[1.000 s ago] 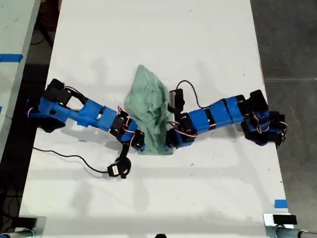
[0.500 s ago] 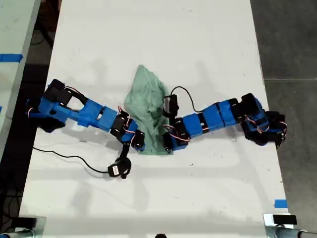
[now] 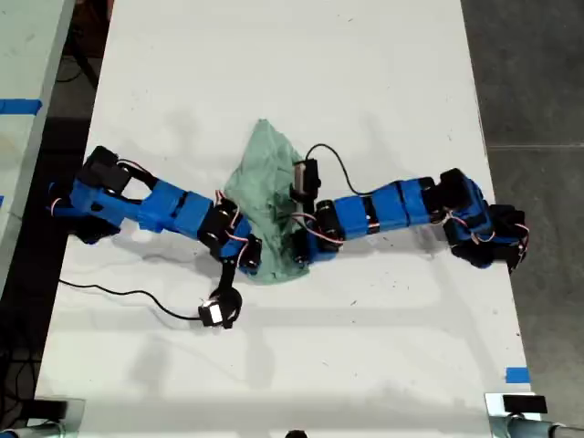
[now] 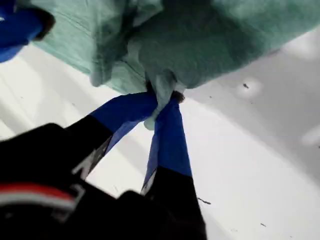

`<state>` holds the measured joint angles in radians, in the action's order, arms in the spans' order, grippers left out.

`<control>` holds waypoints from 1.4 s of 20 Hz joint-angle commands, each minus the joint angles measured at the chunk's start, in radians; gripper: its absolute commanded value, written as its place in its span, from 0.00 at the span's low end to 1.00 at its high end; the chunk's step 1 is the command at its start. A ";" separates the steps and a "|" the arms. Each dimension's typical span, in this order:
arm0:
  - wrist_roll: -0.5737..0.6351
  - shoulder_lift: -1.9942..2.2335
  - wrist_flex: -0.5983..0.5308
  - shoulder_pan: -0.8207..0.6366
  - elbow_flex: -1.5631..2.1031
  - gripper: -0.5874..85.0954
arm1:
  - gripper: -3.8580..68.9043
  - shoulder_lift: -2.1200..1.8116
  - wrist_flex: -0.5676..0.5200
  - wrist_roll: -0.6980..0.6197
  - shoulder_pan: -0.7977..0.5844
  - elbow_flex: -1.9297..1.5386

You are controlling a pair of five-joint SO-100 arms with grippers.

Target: Fold t shirt

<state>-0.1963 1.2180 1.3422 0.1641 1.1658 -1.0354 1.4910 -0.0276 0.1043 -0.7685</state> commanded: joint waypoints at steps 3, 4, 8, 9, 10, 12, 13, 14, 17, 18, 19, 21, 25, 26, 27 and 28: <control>0.115 0.239 0.133 -0.270 -0.041 0.00 | 0.04 -0.275 0.017 -0.133 -0.245 0.066; 0.147 0.267 0.155 -0.339 -0.041 0.00 | 0.04 -0.287 -0.005 -0.166 -0.291 0.064; 0.219 0.293 0.163 -0.594 -0.014 0.00 | 0.04 -0.262 -0.135 -0.295 -0.460 0.034; 0.238 0.273 0.155 -0.646 -0.018 0.00 | 0.04 -0.242 -0.164 -0.331 -0.505 0.034; 0.256 0.250 0.150 -0.699 -0.029 0.00 | 0.04 -0.225 -0.189 -0.357 -0.548 0.034; 0.298 0.216 0.127 -0.796 -0.034 0.00 | 0.04 -0.193 -0.215 -0.397 -0.627 0.034; 0.316 0.201 0.118 -0.834 -0.035 0.03 | 0.04 -0.181 -0.216 -0.402 -0.663 0.034; 0.334 0.183 0.115 -0.861 -0.051 0.11 | 0.04 -0.167 -0.209 -0.368 -0.689 0.034; 0.371 0.187 0.135 -0.893 -0.057 0.32 | 0.65 -0.120 -0.137 -0.202 -0.746 0.025; 0.385 0.202 0.152 -0.902 -0.057 0.31 | 0.88 -0.112 -0.100 -0.173 -0.758 0.025; 0.396 0.225 0.167 -0.910 -0.057 0.31 | 0.97 -0.112 -0.071 -0.192 -0.767 0.025; 0.402 0.307 0.187 -0.913 -0.057 0.18 | 0.98 -0.129 -0.026 -0.239 -0.770 0.026; 0.397 0.624 0.190 -0.845 -0.051 0.01 | 0.06 -0.241 0.118 -0.364 -0.779 0.005; 0.396 0.706 0.190 -0.808 -0.048 0.01 | 0.06 -0.295 0.135 -0.380 -0.759 -0.028; 0.390 0.782 0.192 -0.761 -0.029 0.01 | 0.06 -0.370 0.144 -0.382 -0.724 -0.077; 0.376 0.856 0.193 -0.690 -0.003 0.01 | 0.06 -0.462 0.156 -0.377 -0.675 -0.132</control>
<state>0.1933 1.8960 1.5294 -0.6458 1.1643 -1.2824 1.6245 -0.3881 -0.6489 -0.8575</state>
